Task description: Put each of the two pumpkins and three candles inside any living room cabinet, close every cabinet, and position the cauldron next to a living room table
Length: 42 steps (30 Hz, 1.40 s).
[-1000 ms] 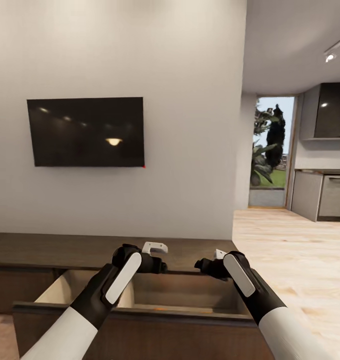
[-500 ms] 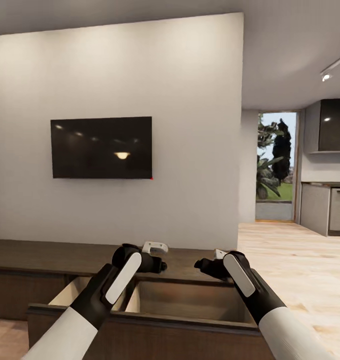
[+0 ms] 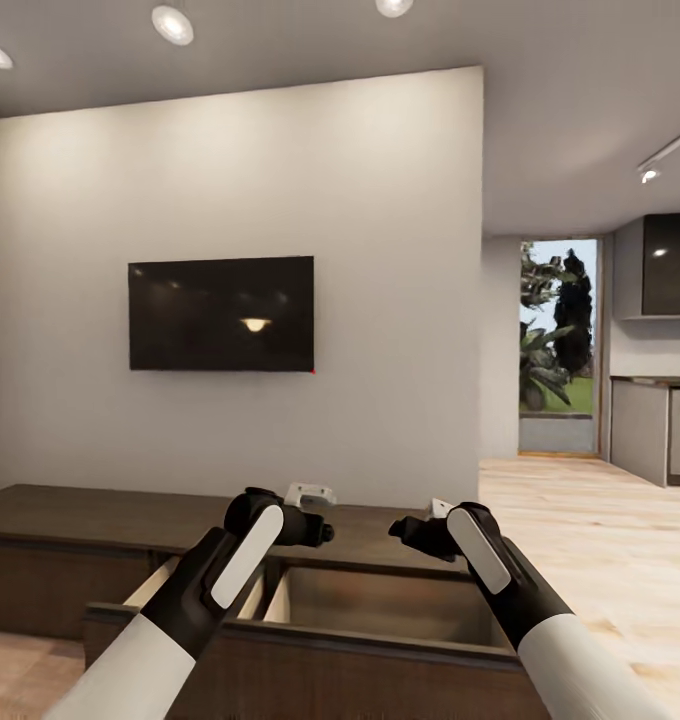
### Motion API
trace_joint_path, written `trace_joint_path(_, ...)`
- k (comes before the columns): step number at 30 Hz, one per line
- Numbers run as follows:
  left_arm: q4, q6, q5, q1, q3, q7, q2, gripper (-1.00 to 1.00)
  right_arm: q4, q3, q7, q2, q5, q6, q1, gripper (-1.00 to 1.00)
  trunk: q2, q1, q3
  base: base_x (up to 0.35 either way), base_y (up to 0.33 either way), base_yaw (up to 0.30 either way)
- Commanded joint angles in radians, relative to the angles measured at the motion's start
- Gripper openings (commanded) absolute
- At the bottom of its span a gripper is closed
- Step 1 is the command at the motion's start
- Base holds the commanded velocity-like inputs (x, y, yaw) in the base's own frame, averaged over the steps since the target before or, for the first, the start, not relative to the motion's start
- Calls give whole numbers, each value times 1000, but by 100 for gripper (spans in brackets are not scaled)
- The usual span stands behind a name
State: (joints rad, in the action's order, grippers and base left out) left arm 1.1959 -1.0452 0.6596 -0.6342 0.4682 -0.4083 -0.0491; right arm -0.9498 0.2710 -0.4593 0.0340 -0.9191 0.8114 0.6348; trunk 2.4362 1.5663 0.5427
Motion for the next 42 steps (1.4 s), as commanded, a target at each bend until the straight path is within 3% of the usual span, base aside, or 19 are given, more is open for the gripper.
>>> trace_joint_path(1, 1, -2, 10, -1, 1, -10, 0, 100, -1, 4, -10, 1, -10, 0, 1, 100, -6, -5, -2, -337, 0, 4)
trace_joint_path(21, -1, -2, 7, -1, 4, -10, 0, 100, -1, 4, -10, 0, -10, 0, 0, 100, -146, -81, -65, -346, 0, 1)
trace_joint_path(31, -44, -2, 4, -1, 7, -29, 2, 100, -1, 12, -13, 1, -3, 0, 0, 100, -216, -120, -96, -249, 0, 0)
trace_joint_path(36, -161, 123, 0, -1, 16, -31, 4, 100, -1, 59, -18, 2, 2, 0, -2, 100, -251, -139, -106, -39, 0, 47)
trace_joint_path(40, -203, 236, -1, 4, 35, -31, 7, 100, 1, 70, -19, 2, 1, -2, -5, 100, -272, -150, -110, -7, 0, 102)
trace_joint_path(42, -217, 326, -1, 7, 59, -29, 9, 100, 5, 72, -20, 2, 2, -6, -9, 100, -272, -150, -107, -2, 0, 114)
